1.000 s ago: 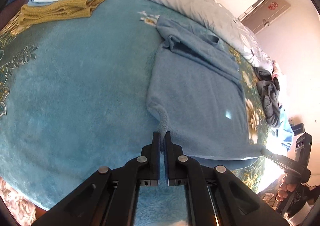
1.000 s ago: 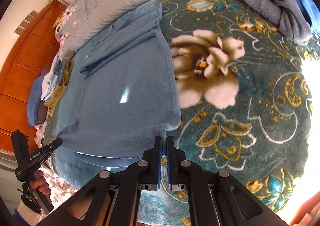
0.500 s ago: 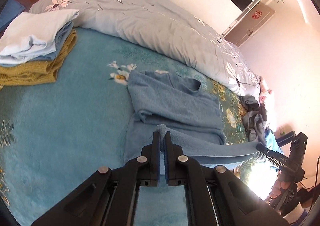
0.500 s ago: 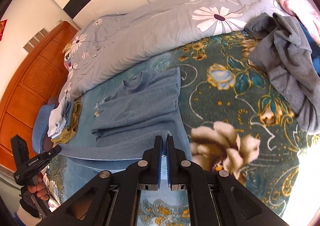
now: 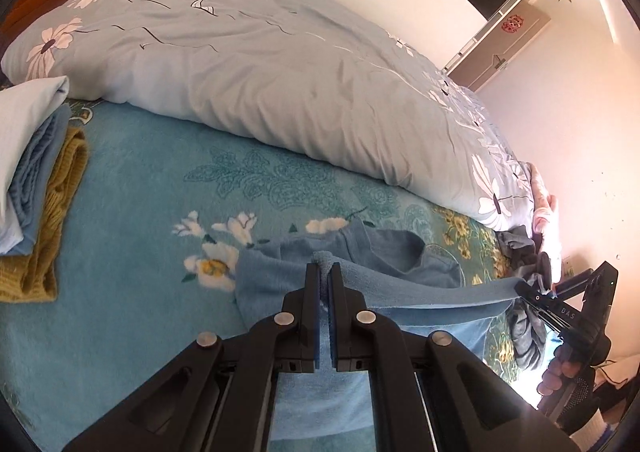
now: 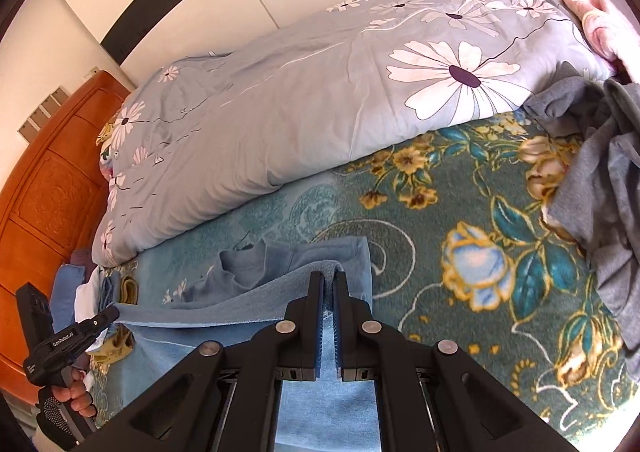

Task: Fold clothes
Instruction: 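Lift the hem with both grippers and fold it toward the collar, then open both grippers to release the folded hem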

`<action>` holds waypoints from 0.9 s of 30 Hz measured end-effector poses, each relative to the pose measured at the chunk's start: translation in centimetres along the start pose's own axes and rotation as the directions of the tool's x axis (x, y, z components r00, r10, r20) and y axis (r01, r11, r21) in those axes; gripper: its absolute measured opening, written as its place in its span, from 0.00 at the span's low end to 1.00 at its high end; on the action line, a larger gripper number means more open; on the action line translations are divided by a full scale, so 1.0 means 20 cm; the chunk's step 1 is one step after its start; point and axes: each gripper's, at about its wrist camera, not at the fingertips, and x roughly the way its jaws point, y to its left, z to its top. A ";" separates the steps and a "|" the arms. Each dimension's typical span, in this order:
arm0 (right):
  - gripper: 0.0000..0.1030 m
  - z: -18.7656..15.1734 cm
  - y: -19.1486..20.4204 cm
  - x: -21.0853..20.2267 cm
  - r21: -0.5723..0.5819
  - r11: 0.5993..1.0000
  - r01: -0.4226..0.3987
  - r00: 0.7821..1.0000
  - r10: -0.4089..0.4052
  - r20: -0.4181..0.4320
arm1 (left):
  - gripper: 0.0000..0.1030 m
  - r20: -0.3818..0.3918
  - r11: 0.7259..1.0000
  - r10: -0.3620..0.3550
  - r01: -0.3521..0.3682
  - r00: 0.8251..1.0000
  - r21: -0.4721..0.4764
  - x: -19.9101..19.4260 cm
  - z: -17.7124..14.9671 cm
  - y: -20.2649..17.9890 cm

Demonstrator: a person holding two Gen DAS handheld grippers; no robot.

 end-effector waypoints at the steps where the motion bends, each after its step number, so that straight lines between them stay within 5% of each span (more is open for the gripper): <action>1: 0.04 0.02 0.00 0.04 0.001 1.000 0.006 1.000 -0.006 -0.006 | 0.03 -0.005 1.000 -0.001 0.001 1.000 -0.007 0.04 0.03 0.01; 11: 0.04 0.13 -0.06 0.42 0.031 0.997 0.076 0.993 -0.072 -0.091 | 0.03 -0.108 0.998 0.029 -0.036 0.994 -0.055 0.40 0.13 0.17; 18: 0.08 0.13 -0.08 0.52 0.040 0.994 0.102 0.988 -0.096 -0.124 | 0.06 -0.134 0.995 0.021 -0.034 0.991 -0.094 0.47 0.12 0.22; 22: 0.08 0.14 -0.04 0.49 0.016 0.994 0.108 0.988 -0.106 -0.109 | 0.35 -0.122 0.993 0.003 -0.018 0.993 -0.118 0.44 0.15 0.20; 27: 0.11 0.19 0.00 0.42 0.007 0.995 0.101 0.992 -0.100 -0.072 | 0.44 -0.078 0.991 -0.010 0.000 0.997 -0.130 0.36 0.21 0.18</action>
